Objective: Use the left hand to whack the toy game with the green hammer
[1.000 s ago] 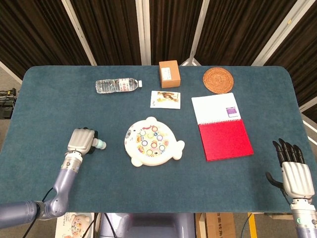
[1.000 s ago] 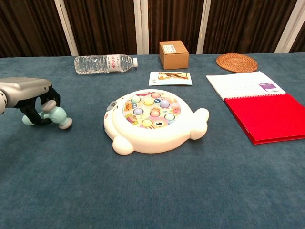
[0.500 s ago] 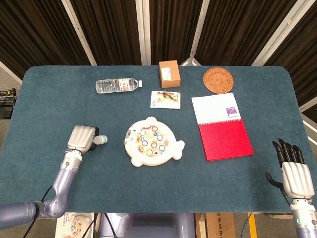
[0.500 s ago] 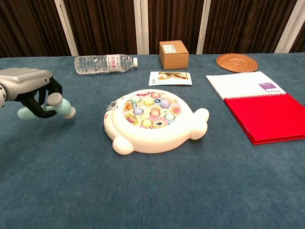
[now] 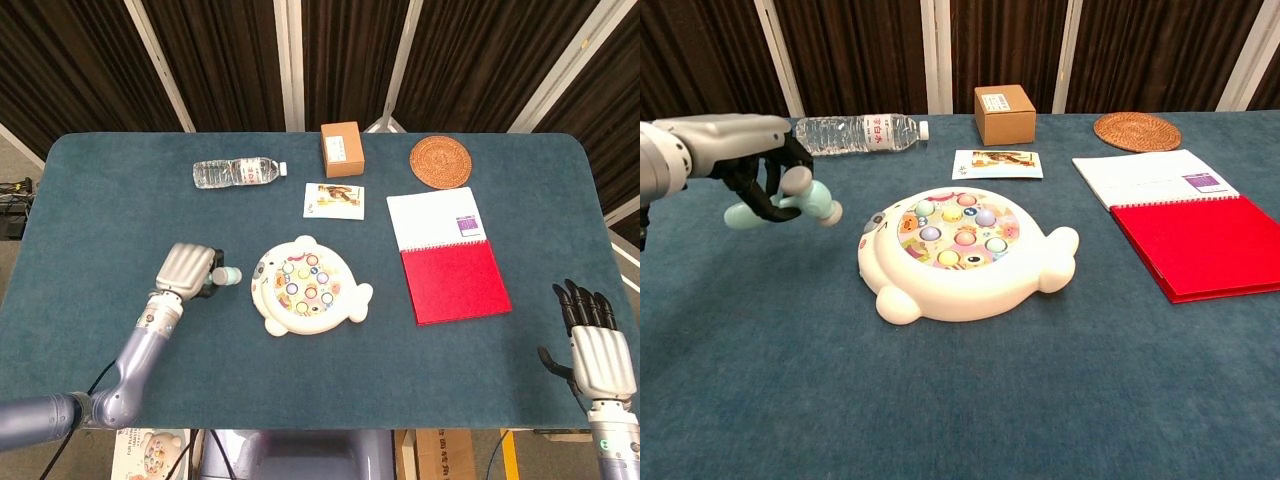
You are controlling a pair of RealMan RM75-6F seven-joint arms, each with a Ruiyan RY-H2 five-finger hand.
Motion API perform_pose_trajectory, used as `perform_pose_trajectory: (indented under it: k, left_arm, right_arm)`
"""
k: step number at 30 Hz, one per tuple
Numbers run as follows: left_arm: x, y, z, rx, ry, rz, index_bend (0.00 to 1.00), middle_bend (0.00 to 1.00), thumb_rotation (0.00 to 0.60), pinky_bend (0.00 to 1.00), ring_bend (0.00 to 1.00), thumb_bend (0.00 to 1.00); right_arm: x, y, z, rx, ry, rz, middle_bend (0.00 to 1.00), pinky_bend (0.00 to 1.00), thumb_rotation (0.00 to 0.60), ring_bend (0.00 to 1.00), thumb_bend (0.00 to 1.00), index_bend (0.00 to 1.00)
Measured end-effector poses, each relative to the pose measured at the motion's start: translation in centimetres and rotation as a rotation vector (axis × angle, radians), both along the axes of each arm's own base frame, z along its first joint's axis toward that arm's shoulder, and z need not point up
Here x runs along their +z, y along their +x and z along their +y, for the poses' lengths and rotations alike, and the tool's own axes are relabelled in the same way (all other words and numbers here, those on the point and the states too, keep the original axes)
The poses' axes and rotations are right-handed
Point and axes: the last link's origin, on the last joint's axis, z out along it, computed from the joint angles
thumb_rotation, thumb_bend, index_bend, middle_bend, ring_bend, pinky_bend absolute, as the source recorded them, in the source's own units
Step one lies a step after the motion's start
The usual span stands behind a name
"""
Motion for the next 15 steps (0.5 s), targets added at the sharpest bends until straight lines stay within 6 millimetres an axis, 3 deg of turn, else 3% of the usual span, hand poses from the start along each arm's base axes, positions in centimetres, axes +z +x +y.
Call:
perform_pose_trajectory:
  k: [8, 15]
  left_arm:
    - [0.9, 4.1, 1.6, -0.055, 0.003, 0.011, 0.67, 0.59, 0.6, 0.58, 0.49, 0.72]
    - [0.3, 6.9, 2.8, -0.061, -0.026, 0.025, 0.67, 0.59, 0.6, 0.58, 0.49, 0.72]
  right_arm:
    - [0.0, -0.1, -0.1, -0.015, -0.002, -0.009, 0.0, 0.0, 0.6, 0.0, 0.27, 0.0]
    - [0.1, -0.4, -0.3, -0.031, -0.006, -0.018, 0.0, 0.0, 0.6, 0.0, 0.26, 0.0]
